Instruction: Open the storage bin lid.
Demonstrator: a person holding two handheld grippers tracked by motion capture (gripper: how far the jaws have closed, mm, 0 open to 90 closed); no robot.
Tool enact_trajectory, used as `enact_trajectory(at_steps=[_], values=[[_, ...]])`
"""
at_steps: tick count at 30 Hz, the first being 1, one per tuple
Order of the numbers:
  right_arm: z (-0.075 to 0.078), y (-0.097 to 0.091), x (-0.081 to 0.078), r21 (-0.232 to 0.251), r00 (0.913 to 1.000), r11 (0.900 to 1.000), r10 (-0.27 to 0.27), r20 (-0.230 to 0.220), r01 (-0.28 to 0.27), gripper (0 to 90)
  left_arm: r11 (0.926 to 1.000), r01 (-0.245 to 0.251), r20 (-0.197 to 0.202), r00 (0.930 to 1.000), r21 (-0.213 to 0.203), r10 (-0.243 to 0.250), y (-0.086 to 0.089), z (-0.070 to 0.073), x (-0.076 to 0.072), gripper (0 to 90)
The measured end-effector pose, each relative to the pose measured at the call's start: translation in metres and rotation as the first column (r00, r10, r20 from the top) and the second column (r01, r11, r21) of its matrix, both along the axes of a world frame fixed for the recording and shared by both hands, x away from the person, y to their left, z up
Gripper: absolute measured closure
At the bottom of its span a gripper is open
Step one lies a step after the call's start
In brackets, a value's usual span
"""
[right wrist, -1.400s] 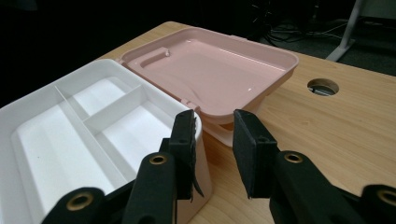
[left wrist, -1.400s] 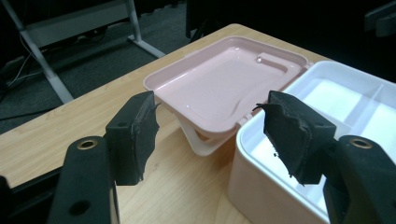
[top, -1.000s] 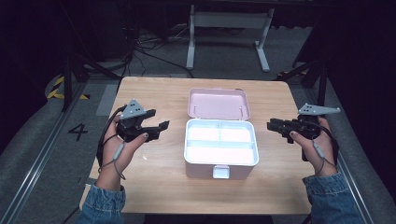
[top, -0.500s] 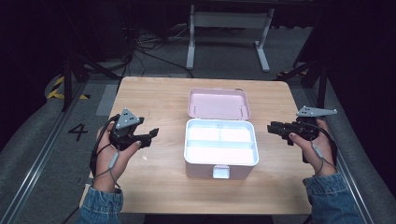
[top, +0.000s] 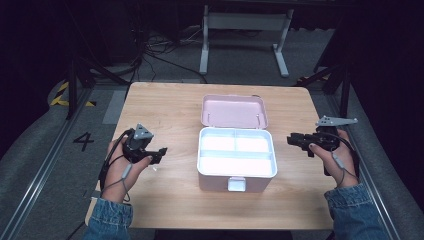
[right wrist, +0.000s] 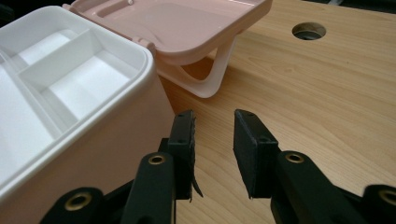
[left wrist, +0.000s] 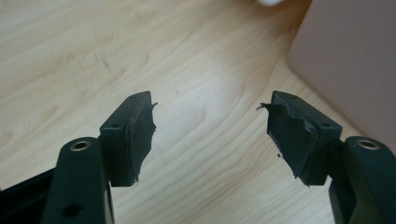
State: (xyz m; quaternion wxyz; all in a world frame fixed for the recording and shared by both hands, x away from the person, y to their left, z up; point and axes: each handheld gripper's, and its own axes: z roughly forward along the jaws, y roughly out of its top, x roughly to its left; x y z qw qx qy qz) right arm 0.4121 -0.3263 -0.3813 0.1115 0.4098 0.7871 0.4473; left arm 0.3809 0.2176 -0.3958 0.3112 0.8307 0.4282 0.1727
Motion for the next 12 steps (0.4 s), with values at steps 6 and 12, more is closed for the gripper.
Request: enact_trajectory(at_steps=[6, 12], values=[[-0.005, -0.003, 0.001, -0.006, 0.9998, 0.9999, -0.012, -0.018, 0.012, 69.4, 0.9995, -0.032, -0.074, 0.9968, 0.003, 0.032, 0.004, -0.011, 0.005, 32.5], [-0.007, -0.004, 0.001, -0.005, 0.9996, 0.9999, -0.013, -0.026, 0.012, 68.9, 0.9987, -0.049, -0.084, 0.9953, -0.016, 0.047, 0.007, -0.013, 0.006, 32.4]])
